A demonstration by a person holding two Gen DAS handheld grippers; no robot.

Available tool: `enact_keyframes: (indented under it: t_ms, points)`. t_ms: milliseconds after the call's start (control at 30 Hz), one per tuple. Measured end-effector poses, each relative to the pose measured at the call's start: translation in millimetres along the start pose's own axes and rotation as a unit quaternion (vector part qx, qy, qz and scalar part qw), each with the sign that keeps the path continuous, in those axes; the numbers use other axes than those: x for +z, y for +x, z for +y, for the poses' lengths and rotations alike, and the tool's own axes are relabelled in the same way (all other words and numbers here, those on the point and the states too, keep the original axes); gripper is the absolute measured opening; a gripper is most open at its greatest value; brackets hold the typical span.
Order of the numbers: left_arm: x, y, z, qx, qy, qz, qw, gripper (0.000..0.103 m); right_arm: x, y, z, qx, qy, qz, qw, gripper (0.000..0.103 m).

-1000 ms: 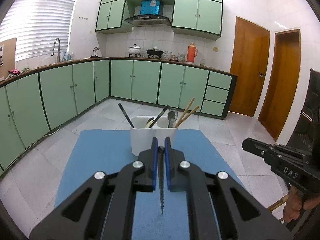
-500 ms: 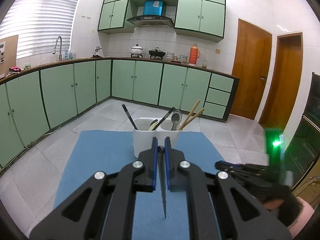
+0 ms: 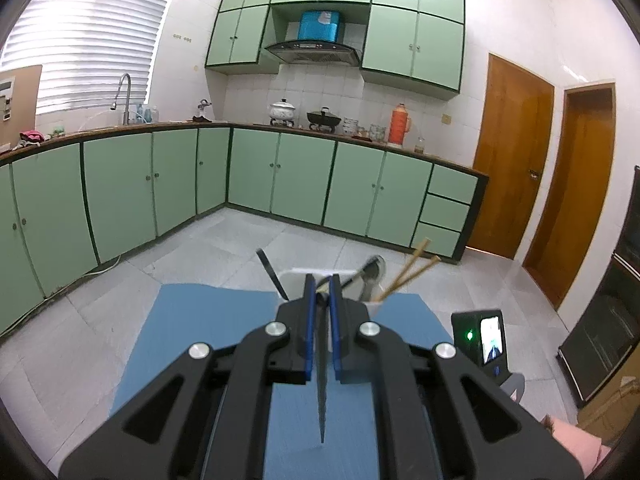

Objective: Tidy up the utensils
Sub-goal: 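Lift both grey chopsticks upright and carry them over the white holder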

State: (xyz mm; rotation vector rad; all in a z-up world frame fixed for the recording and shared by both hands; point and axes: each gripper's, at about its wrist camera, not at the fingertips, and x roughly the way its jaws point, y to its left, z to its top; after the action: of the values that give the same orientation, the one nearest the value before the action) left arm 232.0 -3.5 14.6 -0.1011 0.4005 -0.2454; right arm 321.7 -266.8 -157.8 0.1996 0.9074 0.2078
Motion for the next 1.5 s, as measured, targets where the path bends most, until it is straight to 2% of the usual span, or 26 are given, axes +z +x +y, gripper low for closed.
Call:
enact_keyframes:
  t_ms: [267,600,633,700,800,1167,1500]
  points:
    - [7.6,31.2,18.2,0.021,-0.006,-0.007,0.9997,0.006,7.9,30.0,-3.1,-0.01,0.005,0.022,1.0,0.018]
    - [8.2,39.6,26.9,0.018,-0.018,-0.006,0.9997,0.006,15.4,50.4,-5.0,-0.024,0.006,0.04,0.999,0.019]
    - [7.9,39.8,27.2,0.018,-0.018,-0.005,0.9997,0.006,15.1,51.0,-4.2,-0.027,0.005,0.041,0.999,0.018]
    - [7.7,38.6,27.2,0.018,-0.018,-0.005,0.9997,0.006,13.4,50.1,-2.2,-0.036,-0.002,0.041,0.999,0.008]
    - [7.7,39.1,27.0,0.018,-0.018,-0.006,0.9997,0.006,11.2,48.0,0.0,-0.034,0.001,0.038,0.999,0.008]
    - [7.2,37.4,17.1,0.024,-0.014,-0.005,0.9996,0.006,1.6,-18.0,24.1,-0.038,-0.019,-0.036,0.998,0.007]
    - [5.2,30.7,16.7,0.026,-0.017,-0.007,0.9995,0.006,-5.9,-99.8,34.4,-0.006,-0.032,-0.119,0.992,0.007]
